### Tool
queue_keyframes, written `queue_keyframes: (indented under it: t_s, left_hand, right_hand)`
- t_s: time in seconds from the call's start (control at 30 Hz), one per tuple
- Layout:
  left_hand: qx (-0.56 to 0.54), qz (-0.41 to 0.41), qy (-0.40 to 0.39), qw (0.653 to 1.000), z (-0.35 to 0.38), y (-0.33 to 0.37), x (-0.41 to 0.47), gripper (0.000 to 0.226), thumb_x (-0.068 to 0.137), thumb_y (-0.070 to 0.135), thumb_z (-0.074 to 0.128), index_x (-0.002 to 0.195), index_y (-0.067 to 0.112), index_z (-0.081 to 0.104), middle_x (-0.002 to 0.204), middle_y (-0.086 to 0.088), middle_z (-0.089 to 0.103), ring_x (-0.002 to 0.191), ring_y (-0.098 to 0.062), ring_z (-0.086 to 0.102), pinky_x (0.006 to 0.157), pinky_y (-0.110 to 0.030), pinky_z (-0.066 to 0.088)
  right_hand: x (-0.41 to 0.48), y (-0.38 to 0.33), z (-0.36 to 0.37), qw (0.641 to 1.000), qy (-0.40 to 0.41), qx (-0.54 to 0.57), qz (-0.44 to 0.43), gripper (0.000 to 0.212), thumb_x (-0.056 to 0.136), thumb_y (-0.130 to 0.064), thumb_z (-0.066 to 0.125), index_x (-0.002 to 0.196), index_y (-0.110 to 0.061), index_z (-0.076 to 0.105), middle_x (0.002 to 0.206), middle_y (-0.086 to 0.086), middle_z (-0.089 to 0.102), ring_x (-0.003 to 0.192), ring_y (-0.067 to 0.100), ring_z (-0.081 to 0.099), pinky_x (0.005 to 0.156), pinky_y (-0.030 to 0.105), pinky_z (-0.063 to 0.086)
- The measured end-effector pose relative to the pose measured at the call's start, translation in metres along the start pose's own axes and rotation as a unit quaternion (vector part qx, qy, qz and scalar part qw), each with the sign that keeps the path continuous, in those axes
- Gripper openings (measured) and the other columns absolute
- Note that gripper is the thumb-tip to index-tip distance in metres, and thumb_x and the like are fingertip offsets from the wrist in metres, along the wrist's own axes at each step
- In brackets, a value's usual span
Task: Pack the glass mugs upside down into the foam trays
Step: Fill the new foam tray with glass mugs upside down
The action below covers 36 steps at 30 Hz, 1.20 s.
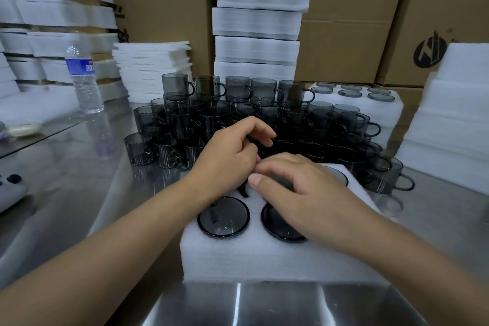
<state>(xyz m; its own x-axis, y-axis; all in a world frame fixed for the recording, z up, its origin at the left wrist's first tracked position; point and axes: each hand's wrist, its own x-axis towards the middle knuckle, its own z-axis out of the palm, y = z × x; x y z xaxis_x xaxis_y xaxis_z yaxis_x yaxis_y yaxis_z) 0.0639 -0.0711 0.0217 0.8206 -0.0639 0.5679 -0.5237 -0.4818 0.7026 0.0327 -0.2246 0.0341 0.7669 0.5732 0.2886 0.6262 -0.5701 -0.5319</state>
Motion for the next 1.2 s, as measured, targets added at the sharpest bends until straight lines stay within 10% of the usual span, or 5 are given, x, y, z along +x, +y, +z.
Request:
queue_keyframes:
  t_s: [0.37,0.57,1.2]
  left_hand:
    - [0.046,-0.033,-0.038,0.998,-0.0005,0.0007,-0.0007,0.046,0.083,-0.007,0.041,0.081,0.035,0.061,0.075,0.031,0.062,0.069,0.005,0.059,0.061,-0.008,0.043]
    - [0.061,-0.04,-0.078,0.994,-0.0004,0.0025,0.0002,0.043,0.083,-0.005,0.043,0.077,0.032,0.064,0.081,0.012,0.068,0.075,-0.001,0.062,0.071,-0.019,0.051]
    - [0.07,-0.072,-0.119,0.988,-0.0007,0.0052,0.0009,0.035,0.087,0.005,0.049,0.076,0.032,0.067,0.079,0.012,0.07,0.079,-0.001,0.063,0.077,-0.025,0.052]
  right_hand:
    - [-0.0054,0.0006,0.0075,0.979,-0.124,-0.154,-0.054,0.064,0.083,-0.067,0.015,0.138,-0.037,0.031,0.146,-0.018,0.026,0.136,0.0,0.012,0.117,0.032,0.001]
    - [-0.0054,0.0005,0.0053,0.968,-0.163,-0.177,-0.071,0.075,0.083,-0.069,0.01,0.149,-0.035,0.012,0.154,-0.017,0.013,0.141,-0.003,-0.006,0.117,0.031,-0.008]
    - [-0.0041,-0.0001,0.0057,0.976,-0.145,-0.144,-0.073,0.063,0.082,-0.07,0.016,0.133,-0.041,0.039,0.136,-0.02,0.038,0.13,0.0,0.025,0.117,0.031,0.006]
